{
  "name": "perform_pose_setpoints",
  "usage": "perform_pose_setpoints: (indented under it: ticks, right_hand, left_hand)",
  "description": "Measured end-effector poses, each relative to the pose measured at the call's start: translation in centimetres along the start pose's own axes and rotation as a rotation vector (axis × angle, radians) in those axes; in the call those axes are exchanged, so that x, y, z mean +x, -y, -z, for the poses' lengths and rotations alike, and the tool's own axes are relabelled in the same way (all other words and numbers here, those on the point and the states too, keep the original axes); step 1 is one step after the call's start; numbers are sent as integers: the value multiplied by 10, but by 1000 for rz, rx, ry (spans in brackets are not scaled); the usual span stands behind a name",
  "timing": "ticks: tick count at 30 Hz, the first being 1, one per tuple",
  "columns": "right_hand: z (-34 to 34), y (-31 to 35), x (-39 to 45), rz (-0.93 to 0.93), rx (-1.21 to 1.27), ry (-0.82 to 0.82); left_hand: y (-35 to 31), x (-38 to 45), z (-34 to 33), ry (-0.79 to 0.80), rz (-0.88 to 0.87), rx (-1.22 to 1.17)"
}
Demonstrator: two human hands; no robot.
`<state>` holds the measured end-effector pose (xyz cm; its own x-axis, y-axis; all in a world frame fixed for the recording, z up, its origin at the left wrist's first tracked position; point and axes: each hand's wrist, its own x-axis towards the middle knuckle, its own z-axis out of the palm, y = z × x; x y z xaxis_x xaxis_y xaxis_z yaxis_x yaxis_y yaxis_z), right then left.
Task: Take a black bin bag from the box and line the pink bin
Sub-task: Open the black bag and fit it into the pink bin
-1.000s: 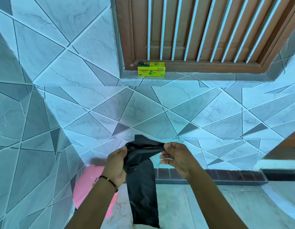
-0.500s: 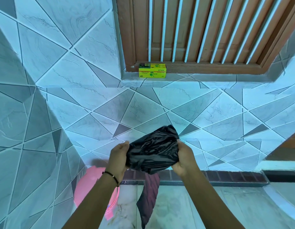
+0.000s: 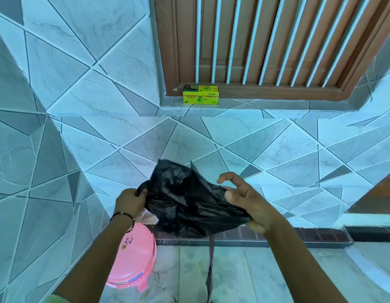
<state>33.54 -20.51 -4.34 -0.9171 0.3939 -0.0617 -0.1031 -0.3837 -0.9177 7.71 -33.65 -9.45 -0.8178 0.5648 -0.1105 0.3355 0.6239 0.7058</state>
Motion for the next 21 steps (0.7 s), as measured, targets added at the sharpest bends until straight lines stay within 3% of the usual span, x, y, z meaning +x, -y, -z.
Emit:
perform_pose_setpoints:
  ticks: [2, 6, 9, 12, 15, 18, 21]
  right_hand:
    - [2, 8, -6, -29, -239, 4]
    - [23, 6, 2, -226, -1138, -155]
    - [43, 0, 4, -339, -1389, -309]
    - [46, 3, 4, -313, -1494, -467]
    - [52, 3, 7, -291, -1581, -631]
    - [61, 6, 8, -329, -1609, -642]
    - [51, 9, 10, -275, -1604, -538]
  left_hand:
    - [7, 6, 5, -14, 136, -215]
    - [18, 20, 18, -45, 387, -694]
    - [20, 19, 28, -30, 491, -850]
    - [32, 20, 29, 34, 362, -548]
    - [38, 20, 21, 56, 112, -14]
    - [40, 11, 16, 33, -25, 173]
    - [37, 6, 4, 352, -9, 627]
